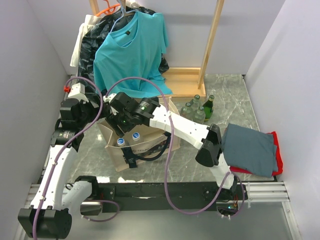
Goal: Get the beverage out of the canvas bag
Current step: Take out the drink from the canvas bag.
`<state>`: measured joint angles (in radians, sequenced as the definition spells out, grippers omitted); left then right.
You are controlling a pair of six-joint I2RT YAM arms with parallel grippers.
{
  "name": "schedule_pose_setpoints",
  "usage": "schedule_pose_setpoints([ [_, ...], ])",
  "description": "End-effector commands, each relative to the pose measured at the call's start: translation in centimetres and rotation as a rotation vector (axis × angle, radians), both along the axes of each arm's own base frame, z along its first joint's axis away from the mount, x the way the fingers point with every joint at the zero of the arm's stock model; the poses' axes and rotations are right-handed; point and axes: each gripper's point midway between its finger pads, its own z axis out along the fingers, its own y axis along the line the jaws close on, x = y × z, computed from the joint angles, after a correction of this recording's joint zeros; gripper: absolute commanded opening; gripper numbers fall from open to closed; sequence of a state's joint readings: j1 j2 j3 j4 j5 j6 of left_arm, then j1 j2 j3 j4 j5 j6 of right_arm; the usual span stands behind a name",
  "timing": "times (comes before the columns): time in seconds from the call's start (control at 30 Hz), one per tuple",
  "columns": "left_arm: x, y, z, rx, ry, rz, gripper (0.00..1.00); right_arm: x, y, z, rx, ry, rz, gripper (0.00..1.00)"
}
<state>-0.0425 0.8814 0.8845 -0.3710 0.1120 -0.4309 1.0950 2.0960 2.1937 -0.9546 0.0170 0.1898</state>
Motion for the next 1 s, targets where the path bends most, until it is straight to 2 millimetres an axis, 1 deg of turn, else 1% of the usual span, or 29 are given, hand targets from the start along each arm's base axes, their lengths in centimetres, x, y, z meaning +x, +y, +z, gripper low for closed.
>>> schedule_pose_setpoints([
  [0.0,0.1,-0.1,0.4,0.013,-0.029,-0.016,0.96,-0.1,0.6,-0.6,0.006,0.007,0.014,0.70],
  [0.03,0.1,-0.1,0.4,0.012,-0.029,-0.017,0.96,0.0,0.5,-0.7,0.005,0.011,0.008,0.69],
  [0.07,0.1,-0.1,0.3,0.011,-0.029,-0.020,0.96,0.1,0.5,-0.9,0.001,0.015,0.002,0.66],
  [0.13,0.1,-0.2,0.2,0.008,-0.027,-0.025,0.96,0.0,0.8,-0.6,0.022,0.034,0.014,0.64],
  [0.17,0.1,-0.3,0.3,0.006,-0.030,-0.026,0.96,-0.2,0.9,-0.5,0.027,0.033,0.016,0.59],
  [0.23,0.1,-0.4,0.3,0.001,-0.031,-0.031,0.96,0.1,0.9,-0.2,0.036,0.021,0.008,0.58],
  [0.27,0.1,-0.4,0.3,0.001,-0.031,-0.031,0.96,0.0,0.9,0.0,0.042,0.018,0.014,0.52],
  [0.3,0.1,-0.4,0.4,0.002,-0.032,-0.031,0.96,0.0,0.9,-0.1,0.040,0.017,0.016,0.49],
  [0.33,0.1,-0.3,0.4,0.003,-0.033,-0.029,0.96,0.0,0.8,-0.1,0.038,0.017,0.015,0.43],
  [0.37,0.1,-0.3,0.3,0.005,-0.031,-0.028,0.96,0.0,0.8,-0.1,0.036,0.018,0.015,0.28],
  [0.47,0.1,-0.3,0.4,0.005,-0.031,-0.029,0.96,0.1,0.6,-0.2,0.025,0.016,0.009,0.10],
  [0.57,0.0,-0.5,0.3,-0.004,-0.031,-0.032,0.96,0.0,0.5,-0.2,0.022,0.016,0.008,0.00],
  [0.67,0.1,-0.8,0.3,-0.019,-0.033,-0.046,0.96,0.0,0.4,0.2,0.029,0.013,0.010,0.00],
  [0.8,0.1,-0.7,0.3,-0.014,-0.032,-0.040,0.96,0.1,0.2,1.0,0.043,-0.004,0.004,0.00],
  [0.83,0.2,-0.6,0.2,-0.012,-0.031,-0.039,0.96,0.0,0.1,1.6,0.054,-0.009,0.002,0.00],
  [0.9,0.2,-0.5,0.2,-0.005,-0.030,-0.032,0.96,-0.1,0.0,2.0,0.066,-0.012,0.000,0.00],
  [0.93,0.2,-0.5,0.3,-0.005,-0.031,-0.030,0.96,0.2,-0.3,2.7,0.073,-0.035,-0.015,0.00],
  [0.97,0.2,-0.4,0.3,-0.005,-0.031,-0.029,0.96,0.2,-0.4,2.9,0.077,-0.039,-0.016,0.00],
])
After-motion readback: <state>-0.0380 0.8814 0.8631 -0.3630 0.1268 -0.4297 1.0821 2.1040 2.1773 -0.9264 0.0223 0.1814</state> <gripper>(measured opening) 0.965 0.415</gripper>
